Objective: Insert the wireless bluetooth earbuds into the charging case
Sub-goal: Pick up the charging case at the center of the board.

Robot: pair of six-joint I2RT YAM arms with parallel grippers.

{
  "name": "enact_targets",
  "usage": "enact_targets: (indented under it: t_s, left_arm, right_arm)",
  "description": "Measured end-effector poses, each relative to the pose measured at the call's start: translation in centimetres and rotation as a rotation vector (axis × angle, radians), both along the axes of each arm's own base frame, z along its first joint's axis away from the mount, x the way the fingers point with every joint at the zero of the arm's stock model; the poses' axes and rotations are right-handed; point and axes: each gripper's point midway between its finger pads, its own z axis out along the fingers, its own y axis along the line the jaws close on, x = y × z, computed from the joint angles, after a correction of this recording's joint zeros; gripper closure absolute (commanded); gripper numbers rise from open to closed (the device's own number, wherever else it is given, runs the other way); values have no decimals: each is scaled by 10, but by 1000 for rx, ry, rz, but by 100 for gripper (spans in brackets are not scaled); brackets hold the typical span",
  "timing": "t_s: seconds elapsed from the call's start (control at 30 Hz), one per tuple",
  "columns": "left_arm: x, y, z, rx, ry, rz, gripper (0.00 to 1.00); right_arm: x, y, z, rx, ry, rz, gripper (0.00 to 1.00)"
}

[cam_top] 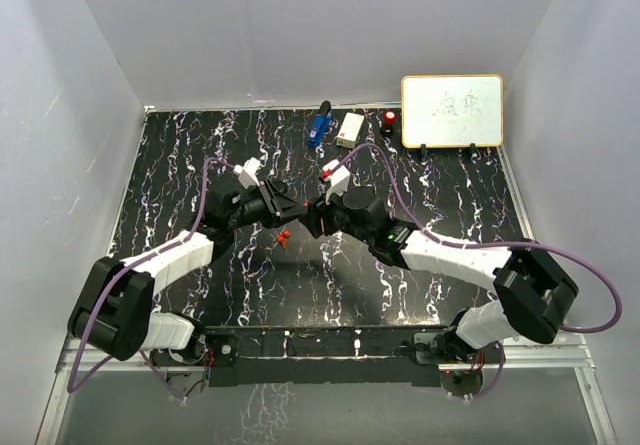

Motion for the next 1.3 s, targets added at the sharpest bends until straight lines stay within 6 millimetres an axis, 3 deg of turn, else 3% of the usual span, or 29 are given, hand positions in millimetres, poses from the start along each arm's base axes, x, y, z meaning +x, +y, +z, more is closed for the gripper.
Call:
enact_targets:
  t_s: [0.07, 0.1, 0.27, 0.4, 0.6, 0.7, 0.83, 1.07, 1.3]
  left_arm:
    - [0, 0, 0, 0, -1, 1, 100]
    - [0, 0, 0, 0, -1, 2, 100]
    - [1, 0, 1, 3, -4, 1, 100]
    - [7, 1, 5, 14, -22, 7, 100]
    - [29, 5, 9, -13, -46, 46, 100]
    - [39, 5, 6, -38, -42, 61, 100]
    - [45, -1, 9, -97, -52, 55, 100]
    - [48, -9, 36, -255, -120, 28, 100]
    - [42, -8, 47, -331, -134, 19, 100]
  right_arm:
    - [0, 0, 0, 2, 2, 1, 37]
    - [0, 0, 0, 4, 5, 1, 30]
    - [4, -3, 0, 3, 30, -16, 20]
    - [5, -15, 4, 21, 69, -40, 20]
    - [15, -53, 55, 191, 67, -113, 24]
    - [20, -66, 67, 267, 93, -136, 26]
    - [20, -67, 59, 334, 185, -121, 30]
    - [23, -65, 39, 425, 331, -116, 34]
    - [29, -67, 58, 537, 345, -98, 39]
